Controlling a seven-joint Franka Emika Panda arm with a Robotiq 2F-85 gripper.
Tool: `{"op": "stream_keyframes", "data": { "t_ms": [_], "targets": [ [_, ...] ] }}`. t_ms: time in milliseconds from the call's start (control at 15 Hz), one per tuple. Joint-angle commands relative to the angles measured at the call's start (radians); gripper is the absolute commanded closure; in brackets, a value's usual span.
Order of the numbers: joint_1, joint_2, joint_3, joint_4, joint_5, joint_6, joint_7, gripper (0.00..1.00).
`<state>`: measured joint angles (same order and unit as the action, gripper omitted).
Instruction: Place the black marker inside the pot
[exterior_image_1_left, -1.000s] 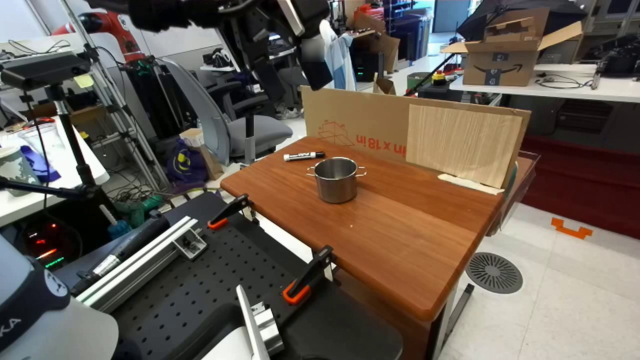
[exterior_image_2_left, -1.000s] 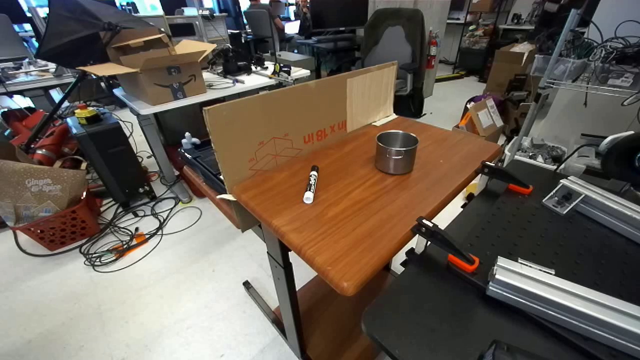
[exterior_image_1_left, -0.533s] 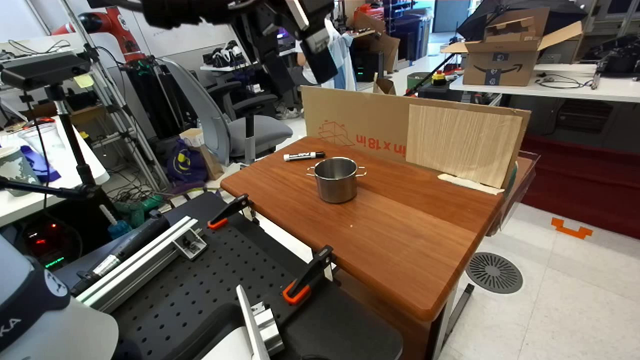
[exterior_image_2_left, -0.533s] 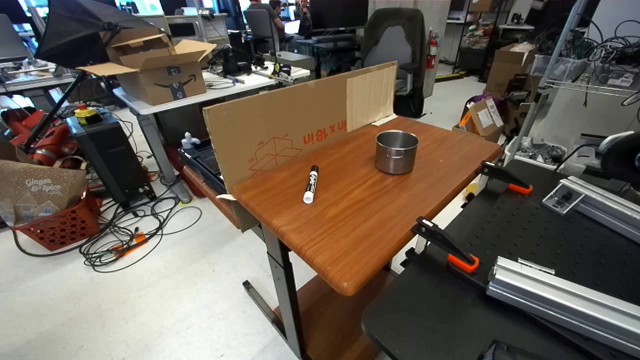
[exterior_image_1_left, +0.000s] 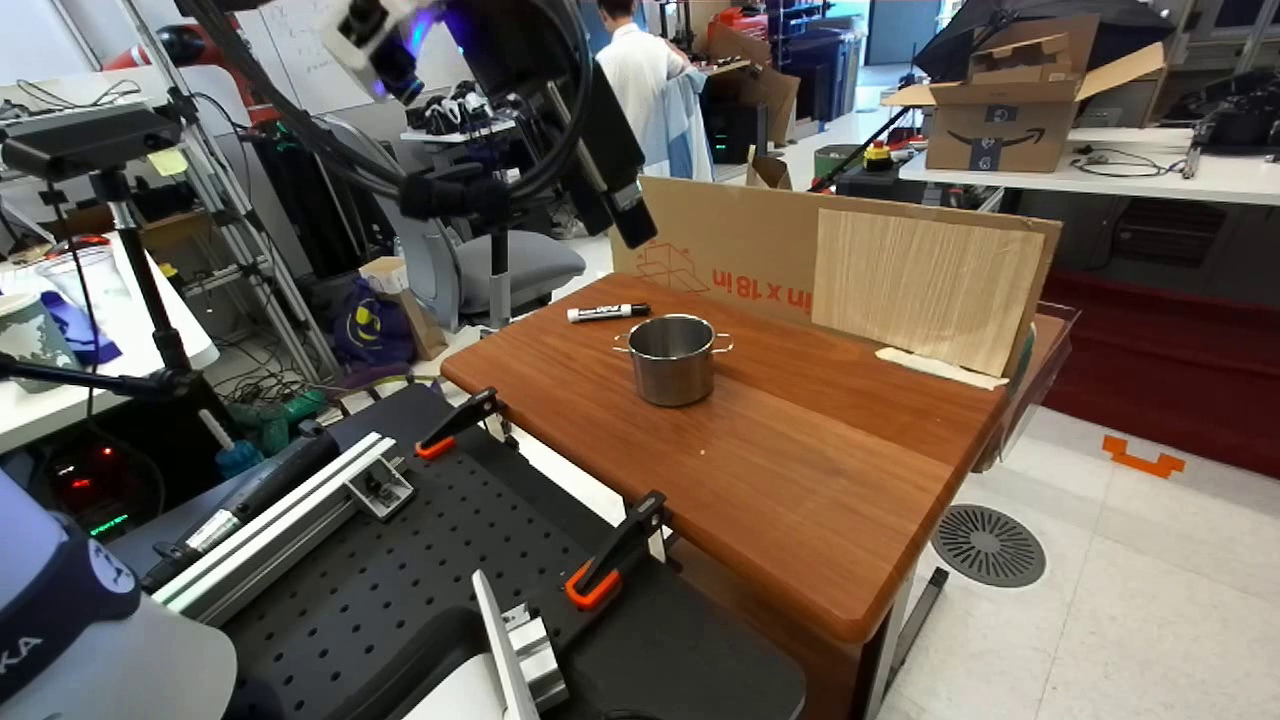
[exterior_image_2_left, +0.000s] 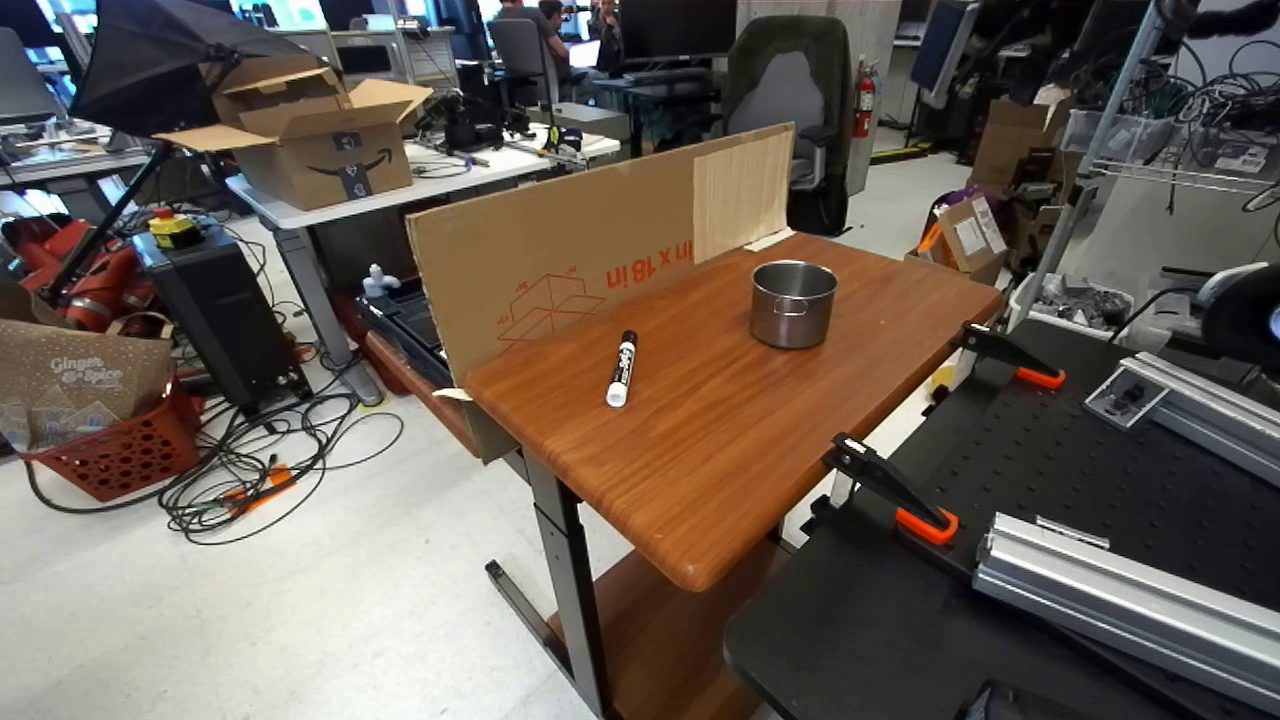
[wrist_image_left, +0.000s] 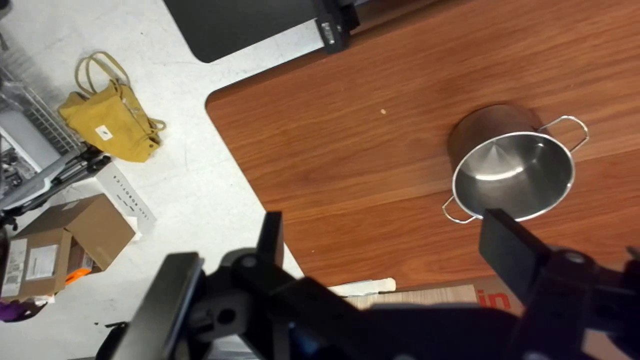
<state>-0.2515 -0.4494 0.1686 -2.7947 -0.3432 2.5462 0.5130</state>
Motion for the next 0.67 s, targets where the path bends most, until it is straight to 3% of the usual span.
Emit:
{"op": "stream_keyframes", "data": {
  "t_ms": [0, 200, 333, 400, 600],
  "targets": [
    [-0.015, 0.166, 0.072, 0.057, -0.014, 0.107, 0.184, 0.0],
    [-0.005, 0.313, 0.094, 0.127, -0.042, 0.175, 0.368, 0.0],
    [0.025, 0.41, 0.069, 0.176, -0.046, 0.226, 0.458, 0.0],
    [-0.011, 0.46, 0.112, 0.204, -0.03, 0.256, 0.486, 0.0],
    [0.019, 0.587, 0.115, 0.293, -0.047, 0.291, 0.586, 0.0]
  ]
}}
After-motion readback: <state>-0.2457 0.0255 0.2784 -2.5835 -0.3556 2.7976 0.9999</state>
